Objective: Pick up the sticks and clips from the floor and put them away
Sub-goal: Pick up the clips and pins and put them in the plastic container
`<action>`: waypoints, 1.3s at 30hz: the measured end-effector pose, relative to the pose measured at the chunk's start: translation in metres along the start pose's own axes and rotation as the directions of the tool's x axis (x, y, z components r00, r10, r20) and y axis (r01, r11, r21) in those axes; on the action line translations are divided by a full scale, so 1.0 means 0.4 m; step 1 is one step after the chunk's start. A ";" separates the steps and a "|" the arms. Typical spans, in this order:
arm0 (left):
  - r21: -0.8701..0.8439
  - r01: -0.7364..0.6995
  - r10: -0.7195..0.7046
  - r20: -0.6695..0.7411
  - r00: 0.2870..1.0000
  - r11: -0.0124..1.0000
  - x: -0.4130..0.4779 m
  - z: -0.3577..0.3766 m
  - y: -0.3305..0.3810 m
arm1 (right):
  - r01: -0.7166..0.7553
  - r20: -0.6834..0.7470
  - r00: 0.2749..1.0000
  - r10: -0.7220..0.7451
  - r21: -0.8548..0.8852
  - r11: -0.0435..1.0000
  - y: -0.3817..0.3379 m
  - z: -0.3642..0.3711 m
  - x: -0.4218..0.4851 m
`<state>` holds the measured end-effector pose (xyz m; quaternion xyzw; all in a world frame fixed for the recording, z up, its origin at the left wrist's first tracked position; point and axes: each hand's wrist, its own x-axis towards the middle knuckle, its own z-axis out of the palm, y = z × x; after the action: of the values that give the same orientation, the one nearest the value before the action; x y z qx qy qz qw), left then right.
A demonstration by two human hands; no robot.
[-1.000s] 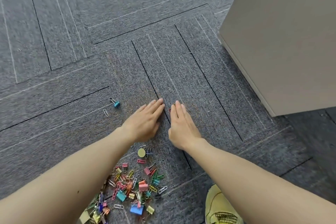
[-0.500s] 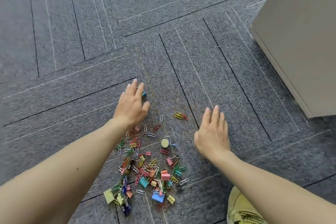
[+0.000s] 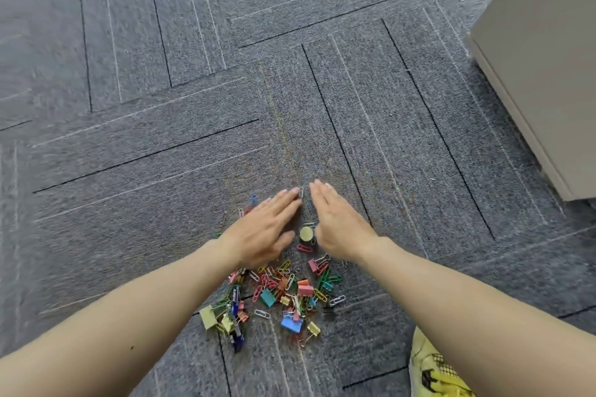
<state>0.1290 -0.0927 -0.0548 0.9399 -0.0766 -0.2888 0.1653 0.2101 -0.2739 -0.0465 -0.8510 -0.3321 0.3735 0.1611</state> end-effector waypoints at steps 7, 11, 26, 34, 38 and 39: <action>-0.159 -0.119 0.092 -0.172 0.981 0.980 -0.147 0.016 0.025 | 0.220 0.149 0.967 -0.208 -0.069 0.973 -0.053 0.071 -0.080; -0.283 0.336 -0.418 -0.318 0.851 0.898 -0.174 0.064 -0.022 | 0.204 0.066 0.979 -0.194 -0.198 0.959 -0.047 0.083 -0.093; -0.217 0.314 -0.345 -0.127 0.930 0.925 -0.107 0.080 -0.014 | 0.094 0.131 0.990 -0.054 -0.323 0.942 -0.118 0.053 0.022; -0.282 0.008 -0.043 -0.118 0.992 0.959 -0.249 0.140 0.011 | 0.284 0.185 0.952 -0.243 -0.244 0.927 -0.106 0.137 -0.077; -0.402 0.133 -0.303 -0.398 0.866 0.906 -0.307 0.183 -0.001 | 0.211 -0.030 0.975 -0.222 -0.216 0.953 -0.086 0.151 -0.126; -0.445 0.229 -0.428 -0.419 0.801 0.866 -0.321 0.200 -0.005 | 0.126 -0.102 0.983 -0.150 -0.211 0.969 -0.081 0.158 -0.137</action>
<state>-0.0220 -0.0815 -0.0513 0.9315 0.1928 -0.0667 0.3011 0.1214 -0.2863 -0.0429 -0.8584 -0.4170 0.2746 0.1179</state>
